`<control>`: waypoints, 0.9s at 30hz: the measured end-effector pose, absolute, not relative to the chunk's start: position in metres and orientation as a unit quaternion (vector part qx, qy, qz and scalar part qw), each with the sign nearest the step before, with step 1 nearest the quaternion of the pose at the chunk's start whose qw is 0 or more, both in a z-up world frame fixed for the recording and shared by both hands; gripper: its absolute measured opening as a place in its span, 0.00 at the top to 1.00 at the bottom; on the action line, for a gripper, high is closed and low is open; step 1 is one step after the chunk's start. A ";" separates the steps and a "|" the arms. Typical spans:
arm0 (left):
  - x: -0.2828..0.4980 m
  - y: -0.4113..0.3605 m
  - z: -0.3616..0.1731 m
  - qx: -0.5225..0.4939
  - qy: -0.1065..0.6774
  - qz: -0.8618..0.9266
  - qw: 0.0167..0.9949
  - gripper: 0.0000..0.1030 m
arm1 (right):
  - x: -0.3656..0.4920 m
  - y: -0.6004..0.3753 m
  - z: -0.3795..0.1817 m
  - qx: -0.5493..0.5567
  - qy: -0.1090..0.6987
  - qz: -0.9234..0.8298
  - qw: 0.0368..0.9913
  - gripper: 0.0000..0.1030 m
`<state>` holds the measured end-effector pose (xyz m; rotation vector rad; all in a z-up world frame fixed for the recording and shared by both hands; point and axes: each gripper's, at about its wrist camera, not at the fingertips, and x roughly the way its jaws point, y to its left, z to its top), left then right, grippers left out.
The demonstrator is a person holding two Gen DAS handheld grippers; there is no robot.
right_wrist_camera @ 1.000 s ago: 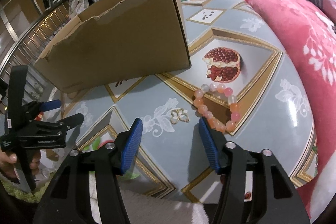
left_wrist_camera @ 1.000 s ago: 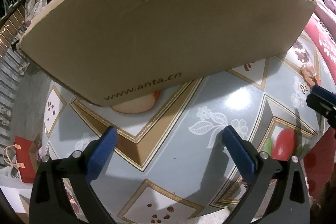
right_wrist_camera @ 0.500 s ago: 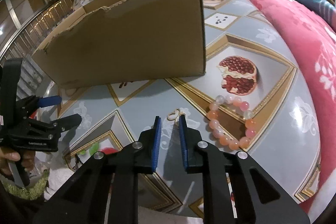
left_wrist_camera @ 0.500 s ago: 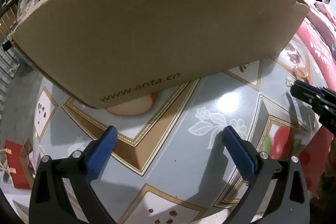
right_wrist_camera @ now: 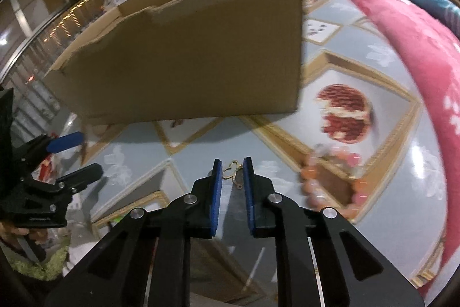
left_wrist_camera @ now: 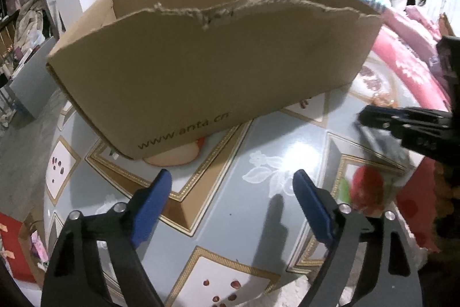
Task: Organize jewelry
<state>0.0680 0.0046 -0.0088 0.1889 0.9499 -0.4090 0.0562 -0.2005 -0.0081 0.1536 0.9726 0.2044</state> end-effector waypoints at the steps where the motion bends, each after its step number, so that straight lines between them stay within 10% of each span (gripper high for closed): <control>1: 0.064 0.007 -0.008 0.090 0.451 -0.198 0.866 0.26 | 0.057 -0.197 -0.008 0.073 0.467 0.104 0.875 0.90; 27: 0.049 -0.021 -0.004 0.107 0.422 -0.310 0.845 0.73 | 0.038 -0.217 0.010 0.165 0.464 0.152 0.857 0.76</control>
